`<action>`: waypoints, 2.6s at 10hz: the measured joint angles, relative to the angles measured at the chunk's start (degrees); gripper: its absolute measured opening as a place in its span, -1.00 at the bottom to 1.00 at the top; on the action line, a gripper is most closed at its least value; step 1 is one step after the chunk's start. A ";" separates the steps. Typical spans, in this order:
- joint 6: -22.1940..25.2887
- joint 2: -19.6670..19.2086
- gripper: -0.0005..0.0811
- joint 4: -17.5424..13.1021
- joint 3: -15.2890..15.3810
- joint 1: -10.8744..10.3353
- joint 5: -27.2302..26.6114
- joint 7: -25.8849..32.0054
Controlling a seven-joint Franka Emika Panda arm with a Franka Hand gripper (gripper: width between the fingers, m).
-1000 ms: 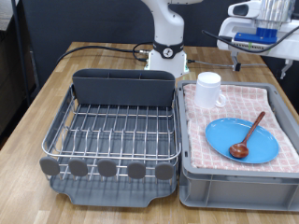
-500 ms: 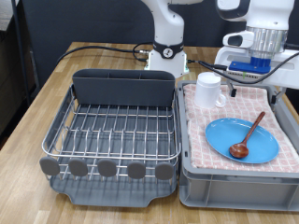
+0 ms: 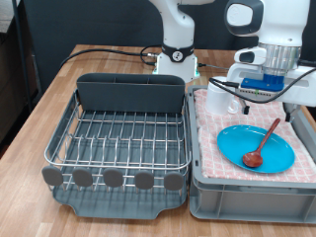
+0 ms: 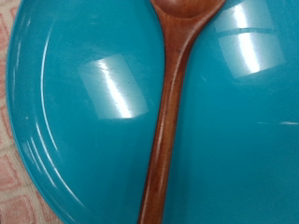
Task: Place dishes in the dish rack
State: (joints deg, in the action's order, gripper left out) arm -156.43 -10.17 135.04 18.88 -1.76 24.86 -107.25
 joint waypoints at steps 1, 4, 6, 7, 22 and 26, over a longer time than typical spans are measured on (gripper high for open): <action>-0.98 -1.04 0.98 -0.23 -0.12 -0.17 0.35 -0.41; -2.59 -4.27 0.98 -1.76 -1.17 -1.30 3.08 -3.42; -3.04 -6.09 0.98 -2.77 -2.62 -2.80 5.74 -6.94; -3.31 -6.87 0.98 -3.06 -3.42 -3.57 6.93 -8.51; 0.40 -8.55 -0.77 -4.66 -6.47 -7.02 9.63 -14.76; -0.48 -2.09 -0.77 -1.92 -4.41 -5.06 2.35 -9.08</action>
State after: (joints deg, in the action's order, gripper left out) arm -156.91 -12.26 133.12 14.47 -6.82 27.21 -116.33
